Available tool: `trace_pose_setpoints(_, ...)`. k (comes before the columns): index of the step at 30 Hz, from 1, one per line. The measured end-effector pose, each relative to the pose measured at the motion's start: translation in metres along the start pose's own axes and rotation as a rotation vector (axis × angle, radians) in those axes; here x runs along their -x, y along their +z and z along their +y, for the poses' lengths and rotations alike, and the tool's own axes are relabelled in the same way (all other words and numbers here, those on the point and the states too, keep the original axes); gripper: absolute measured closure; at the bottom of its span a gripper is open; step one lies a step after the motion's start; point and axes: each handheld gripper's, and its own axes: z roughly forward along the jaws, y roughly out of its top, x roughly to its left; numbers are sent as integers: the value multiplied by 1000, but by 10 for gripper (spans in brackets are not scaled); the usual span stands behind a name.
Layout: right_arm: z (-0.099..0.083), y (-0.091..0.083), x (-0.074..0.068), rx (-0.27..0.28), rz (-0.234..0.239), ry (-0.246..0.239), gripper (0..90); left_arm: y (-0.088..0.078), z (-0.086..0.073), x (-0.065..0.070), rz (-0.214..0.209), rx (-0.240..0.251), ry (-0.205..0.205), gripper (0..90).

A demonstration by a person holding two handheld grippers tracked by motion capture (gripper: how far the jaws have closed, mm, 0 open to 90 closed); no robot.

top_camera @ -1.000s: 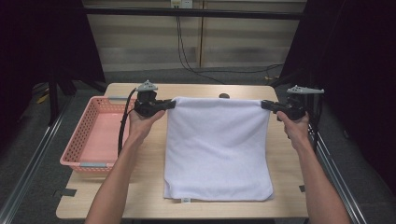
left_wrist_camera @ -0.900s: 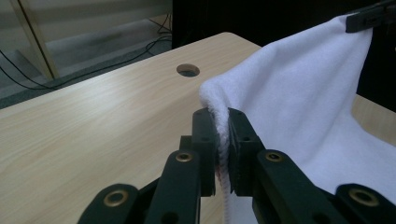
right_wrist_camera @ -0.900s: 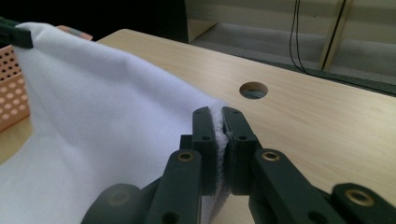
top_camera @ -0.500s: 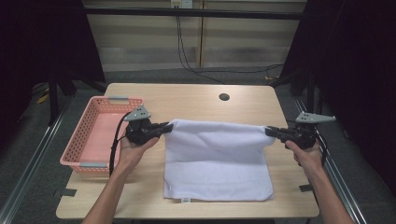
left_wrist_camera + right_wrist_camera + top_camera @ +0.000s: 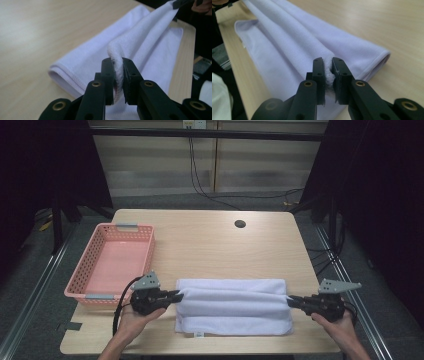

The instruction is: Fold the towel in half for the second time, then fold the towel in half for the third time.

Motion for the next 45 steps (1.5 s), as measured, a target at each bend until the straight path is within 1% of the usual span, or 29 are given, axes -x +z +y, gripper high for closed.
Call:
trace_pose_setpoints(1, -5, 0, -3, -10, 2, 1, 799, 0, -6, 2, 0, -15, -4, 802)
trace_pose_setpoints(2, -9, 0, -6, -28, 8, -1, 791, 0, -11, 5, -18, -25, -13, 800)
trace_pose_setpoints(3, -14, 1, -9, -54, -3, -8, 784, 1, -14, 6, -20, -41, -12, 798)
trace_pose_setpoints(4, -17, 1, -11, -81, -10, -9, 784, 2, -18, 9, -7, -67, -12, 796)
trace_pose_setpoints(6, -26, 1, -17, -117, 11, -12, 764, 3, -24, 14, -31, -104, -3, 788)
trace_pose_setpoints(7, -30, 0, -18, -129, 22, -6, 756, 2, -27, 16, -31, -112, 1, 780)
trace_pose_setpoints(9, -36, -4, -23, -146, 38, 1, 719, -4, -31, 17, -58, -99, -8, 766)
trace_pose_setpoints(10, -37, -6, -24, -152, 53, 14, 696, -10, -33, 18, -57, -71, -27, 758)
trace_pose_setpoints(12, -36, -12, -28, -119, 53, 24, 613, -17, -33, 18, -96, 6, -68, 763)
trace_pose_setpoints(13, -34, -14, -29, -99, 46, 37, 584, -19, -32, 17, -92, 30, -65, 763)
trace_pose_setpoints(14, -31, -15, -29, -80, 35, 42, 561, -20, -30, 16, -65, 41, -61, 754)
trace_pose_setpoints(16, -23, -13, -26, -34, 6, 55, 543, -14, -22, 8, -30, 25, -58, 697)
trace_pose_setpoints(18, -19, -3, -21, -26, -39, 68, 529, 0, -14, -1, -25, 2, -72, 668)
trace_pose_setpoints(20, -16, 10, -13, -52, -86, 85, 517, 13, -9, -6, 15, -60, -37, 653)
trace_pose_setpoints(21, -15, 16, -10, -69, -93, 94, 514, 18, -8, -9, 17, -85, -29, 646)
trace_pose_setpoints(23, -13, 26, -3, -105, -119, 105, 469, 29, -10, -16, 25, -122, -50, 617)
trace_pose_setpoints(25, -13, 34, 2, -132, -149, 116, 447, 35, -12, -18, 18, -158, -45, 587)
trace_pose_setpoints(26, -14, 39, 3, -160, -162, 113, 422, 36, -13, -18, 11, -161, -49, 568)
trace_pose_setpoints(29, -16, 47, 3, -203, -171, 87, 406, 39, -14, -21, 0, -158, -63, 562)
trace_pose_setpoints(31, -17, 48, 2, -193, -178, 64, 464, 41, -14, -20, 3, -159, -50, 556)
trace_pose_setpoints(32, -18, 47, 2, -192, -182, 70, 493, 42, -14, -20, 3, -158, -48, 556)
trace_pose_setpoints(33, -18, 47, 3, -186, -183, 59, 560, 44, -13, -19, 4, -159, -47, 550)
trace_pose_setpoints(34, -18, 45, 3, -186, -177, 68, 613, 46, -12, -19, 2, -153, -49, 539)
trace_pose_setpoints(36, -19, 43, 6, -183, -182, 68, 681, 52, -9, -18, 4, -152, -49, 531)
trace_pose_setpoints(38, -19, 41, 8, -185, -192, 72, 709, 58, -5, -17, 4, -149, -46, 516)
trace_pose_setpoints(39, -20, 40, 12, -178, -189, 77, 715, 61, -3, -18, -2, -151, -47, 514)
trace_pose_setpoints(42, -21, 34, 21, -170, -223, 93, 708, 72, 4, -14, -7, -155, -46, 489)
trace_pose_setpoints(44, -23, 31, 23, -172, -232, 103, 593, 73, 7, -12, 1, -161, -63, 468)
trace_pose_setpoints(45, -22, 28, 21, -160, -258, 97, 523, 71, 8, -12, -2, -153, -62, 464)
